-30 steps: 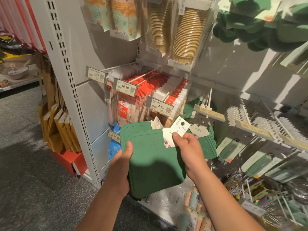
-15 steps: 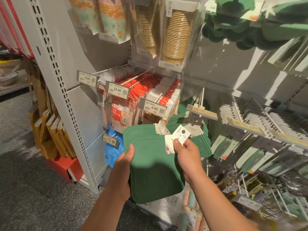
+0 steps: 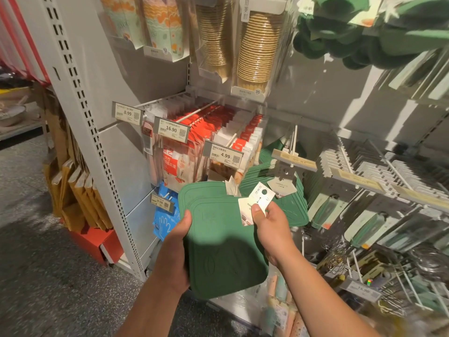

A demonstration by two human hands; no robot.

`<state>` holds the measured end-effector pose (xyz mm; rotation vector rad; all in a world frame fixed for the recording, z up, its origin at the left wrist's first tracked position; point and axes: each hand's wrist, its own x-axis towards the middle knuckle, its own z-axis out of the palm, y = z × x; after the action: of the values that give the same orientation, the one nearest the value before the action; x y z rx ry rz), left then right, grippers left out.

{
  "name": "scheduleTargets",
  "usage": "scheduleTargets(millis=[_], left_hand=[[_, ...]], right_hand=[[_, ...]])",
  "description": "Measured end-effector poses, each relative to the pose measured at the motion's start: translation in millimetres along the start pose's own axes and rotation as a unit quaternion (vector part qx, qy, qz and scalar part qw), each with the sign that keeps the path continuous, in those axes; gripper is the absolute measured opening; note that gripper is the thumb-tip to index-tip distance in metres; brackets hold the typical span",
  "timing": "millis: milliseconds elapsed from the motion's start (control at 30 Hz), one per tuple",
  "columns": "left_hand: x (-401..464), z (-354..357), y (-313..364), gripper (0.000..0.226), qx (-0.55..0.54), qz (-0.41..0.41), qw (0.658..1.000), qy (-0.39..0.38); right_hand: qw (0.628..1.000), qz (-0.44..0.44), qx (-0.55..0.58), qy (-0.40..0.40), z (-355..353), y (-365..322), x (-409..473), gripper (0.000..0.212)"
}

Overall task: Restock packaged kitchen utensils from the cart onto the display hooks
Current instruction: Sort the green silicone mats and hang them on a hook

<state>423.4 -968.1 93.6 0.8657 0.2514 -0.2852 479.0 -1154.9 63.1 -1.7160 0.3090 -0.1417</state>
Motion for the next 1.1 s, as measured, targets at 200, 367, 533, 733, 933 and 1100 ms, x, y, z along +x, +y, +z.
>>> scheduleTargets(millis=[200, 367, 533, 733, 933, 1100], left_hand=[[-0.4, -5.9, 0.0, 0.049, 0.002, 0.010, 1.000, 0.010], [1.9, -9.1, -3.1, 0.050, -0.014, 0.009, 1.000, 0.014], [6.1, -18.6, -0.6, 0.053, -0.041, 0.020, 0.998, 0.031], [5.8, -16.5, 3.0, 0.041, 0.005, 0.040, 0.998, 0.044], [7.5, -20.6, 6.9, 0.040, -0.015, 0.044, 0.997, 0.061], [7.1, -17.7, 11.5, 0.039, -0.051, 0.040, 0.995, 0.077]], right_hand=[[1.000, -0.010, 0.005, 0.009, 1.7, 5.6, -2.6, 0.015], [1.000, -0.001, 0.027, 0.015, -0.9, 11.9, -3.4, 0.015], [0.996, -0.014, 0.055, 0.061, -19.9, 0.9, -0.4, 0.019], [0.987, -0.077, -0.131, 0.043, -50.6, -15.3, 21.4, 0.014], [0.969, -0.111, -0.207, 0.072, -60.1, -25.0, 35.0, 0.022], [0.964, -0.070, -0.233, 0.105, -64.4, -25.5, 50.4, 0.043]])
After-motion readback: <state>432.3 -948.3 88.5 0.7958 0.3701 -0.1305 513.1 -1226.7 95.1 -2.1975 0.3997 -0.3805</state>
